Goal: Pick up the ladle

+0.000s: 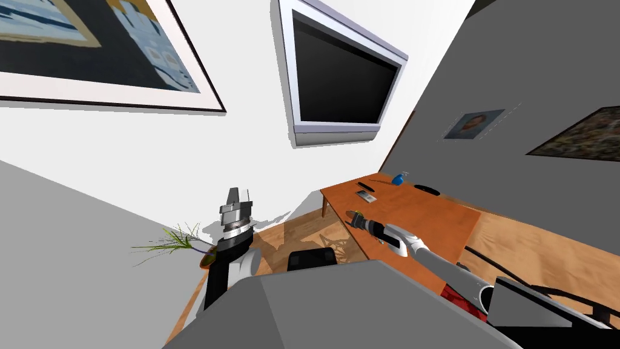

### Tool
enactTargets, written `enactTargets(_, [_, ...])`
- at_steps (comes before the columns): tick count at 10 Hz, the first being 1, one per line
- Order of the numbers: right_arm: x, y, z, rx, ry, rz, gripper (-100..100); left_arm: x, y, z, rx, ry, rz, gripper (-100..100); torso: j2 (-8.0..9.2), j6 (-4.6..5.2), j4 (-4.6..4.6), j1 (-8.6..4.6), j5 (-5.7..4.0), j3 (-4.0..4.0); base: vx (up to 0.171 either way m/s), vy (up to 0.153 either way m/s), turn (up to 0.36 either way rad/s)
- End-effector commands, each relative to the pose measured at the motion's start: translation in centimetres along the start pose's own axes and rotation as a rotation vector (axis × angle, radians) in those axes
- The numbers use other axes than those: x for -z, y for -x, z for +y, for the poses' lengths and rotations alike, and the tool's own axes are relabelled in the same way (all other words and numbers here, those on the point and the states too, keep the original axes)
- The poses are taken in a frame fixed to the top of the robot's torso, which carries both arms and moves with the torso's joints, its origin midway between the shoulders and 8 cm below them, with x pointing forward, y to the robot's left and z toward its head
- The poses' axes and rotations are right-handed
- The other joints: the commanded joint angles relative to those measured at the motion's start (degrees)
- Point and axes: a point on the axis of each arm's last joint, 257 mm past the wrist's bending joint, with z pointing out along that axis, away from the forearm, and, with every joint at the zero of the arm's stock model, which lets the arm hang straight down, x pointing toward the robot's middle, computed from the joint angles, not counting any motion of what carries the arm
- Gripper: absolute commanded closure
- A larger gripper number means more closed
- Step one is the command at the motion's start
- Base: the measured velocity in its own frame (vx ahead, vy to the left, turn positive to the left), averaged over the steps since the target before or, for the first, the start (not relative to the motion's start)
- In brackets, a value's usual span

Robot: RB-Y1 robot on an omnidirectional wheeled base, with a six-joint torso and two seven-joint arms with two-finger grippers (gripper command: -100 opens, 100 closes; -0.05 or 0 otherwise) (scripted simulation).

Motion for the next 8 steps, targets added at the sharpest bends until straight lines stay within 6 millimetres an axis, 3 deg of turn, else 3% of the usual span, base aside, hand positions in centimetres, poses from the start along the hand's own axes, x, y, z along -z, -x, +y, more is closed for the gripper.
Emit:
enactTargets(1, [0.9, -2.7, -0.7, 0.047, -0.005, 0.070, -100, 0.0, 0.0, 0.0, 0.000, 0.000, 0.000, 0, 0.00, 0.00, 0.00, 0.00, 0.00, 0.00, 0.017, 0.003, 0.133])
enactTargets(3, [3.2, -7.4, -2.3, 0.117, -0.014, 0.191, -100, 0.0, 0.0, 0.0, 0.000, 0.000, 0.000, 0, -0.01, -0.02, 0.00, 0.00, -0.01, -0.01, 0.027, 0.007, 0.175])
enactTargets(4, [3.2, -7.4, -2.3, 0.117, -0.014, 0.191, -100, 0.0, 0.0, 0.0, 0.000, 0.000, 0.000, 0, -0.03, -0.01, 0.00, 0.01, 0.01, -0.01, 0.031, 0.003, 0.031])
enactTargets(8, [7.7, -13.9, -4.5, 0.224, -0.014, 0.377, -100, 0.0, 0.0, 0.0, 0.000, 0.000, 0.000, 0, -0.04, 0.00, -0.01, 0.00, 0.00, -0.02, 0.030, 0.002, 0.112])
